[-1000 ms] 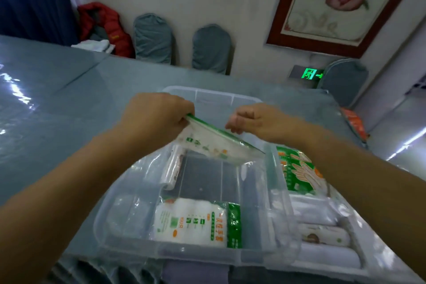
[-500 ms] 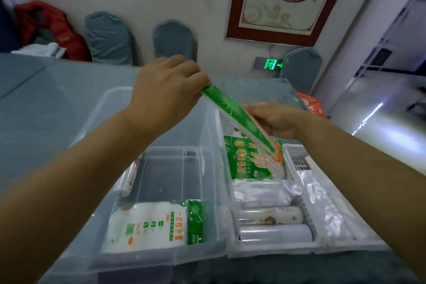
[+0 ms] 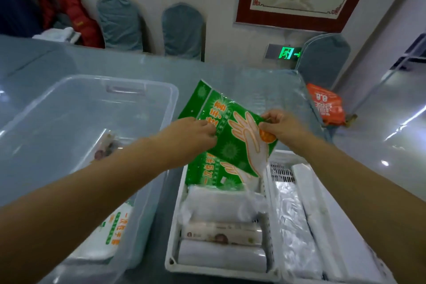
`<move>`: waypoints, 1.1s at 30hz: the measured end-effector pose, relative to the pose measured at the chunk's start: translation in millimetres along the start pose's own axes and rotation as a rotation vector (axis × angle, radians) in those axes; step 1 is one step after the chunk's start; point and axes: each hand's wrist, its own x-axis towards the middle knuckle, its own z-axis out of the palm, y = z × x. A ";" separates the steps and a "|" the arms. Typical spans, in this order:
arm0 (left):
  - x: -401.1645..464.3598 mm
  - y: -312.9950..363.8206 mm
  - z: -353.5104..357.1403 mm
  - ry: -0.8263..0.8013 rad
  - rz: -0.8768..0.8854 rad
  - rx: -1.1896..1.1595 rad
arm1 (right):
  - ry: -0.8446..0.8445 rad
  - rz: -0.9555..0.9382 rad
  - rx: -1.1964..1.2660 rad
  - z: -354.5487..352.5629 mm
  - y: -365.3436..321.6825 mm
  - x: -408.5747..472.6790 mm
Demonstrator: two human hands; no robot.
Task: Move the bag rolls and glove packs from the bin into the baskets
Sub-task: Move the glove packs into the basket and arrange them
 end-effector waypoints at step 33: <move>74.8 69.2 135.1 -0.170 -0.653 -0.326 | -0.366 -0.289 -0.913 49.3 105.8 74.3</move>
